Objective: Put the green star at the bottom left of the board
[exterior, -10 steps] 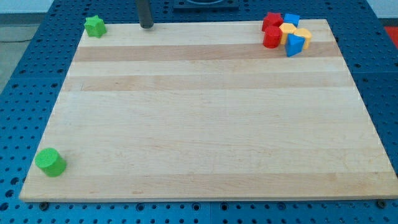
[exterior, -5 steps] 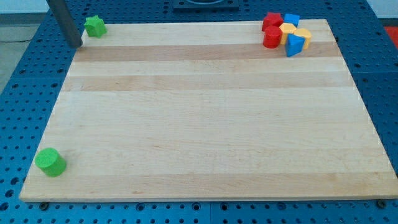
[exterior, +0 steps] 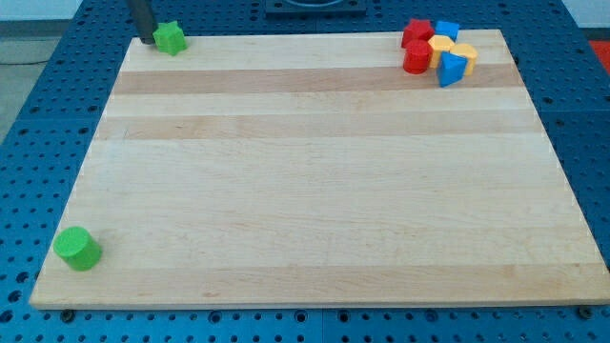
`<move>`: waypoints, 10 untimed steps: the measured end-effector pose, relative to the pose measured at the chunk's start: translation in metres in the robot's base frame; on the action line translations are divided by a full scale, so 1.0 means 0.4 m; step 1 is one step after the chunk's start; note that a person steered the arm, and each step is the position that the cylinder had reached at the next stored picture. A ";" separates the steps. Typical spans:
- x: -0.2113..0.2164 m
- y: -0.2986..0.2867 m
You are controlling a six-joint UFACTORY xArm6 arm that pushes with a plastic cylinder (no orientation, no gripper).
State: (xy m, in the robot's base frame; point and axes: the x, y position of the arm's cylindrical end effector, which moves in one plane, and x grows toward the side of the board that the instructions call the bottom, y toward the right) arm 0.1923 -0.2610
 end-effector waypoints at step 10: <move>0.187 0.212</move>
State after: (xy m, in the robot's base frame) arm 0.2671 -0.1760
